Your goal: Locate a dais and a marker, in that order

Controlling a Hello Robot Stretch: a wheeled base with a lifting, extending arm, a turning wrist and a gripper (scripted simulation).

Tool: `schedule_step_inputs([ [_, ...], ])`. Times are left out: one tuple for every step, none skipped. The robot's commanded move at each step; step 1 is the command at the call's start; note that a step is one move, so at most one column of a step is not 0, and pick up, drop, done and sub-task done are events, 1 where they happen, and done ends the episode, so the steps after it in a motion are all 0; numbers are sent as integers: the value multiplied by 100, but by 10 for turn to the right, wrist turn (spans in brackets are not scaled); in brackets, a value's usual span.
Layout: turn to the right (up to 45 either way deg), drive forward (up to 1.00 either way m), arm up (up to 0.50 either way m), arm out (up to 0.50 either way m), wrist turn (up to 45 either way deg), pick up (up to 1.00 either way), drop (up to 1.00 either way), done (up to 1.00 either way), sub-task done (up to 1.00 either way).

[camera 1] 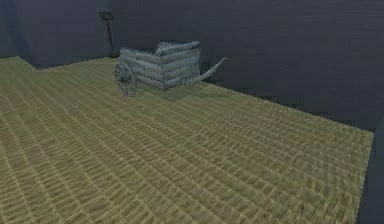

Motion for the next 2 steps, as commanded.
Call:
schedule_step_inputs([
  [-240, 0, 0, 0, 0, 0, 0, 0, 0],
  [0, 100, 0, 0, 0, 0, 0, 0, 0],
])
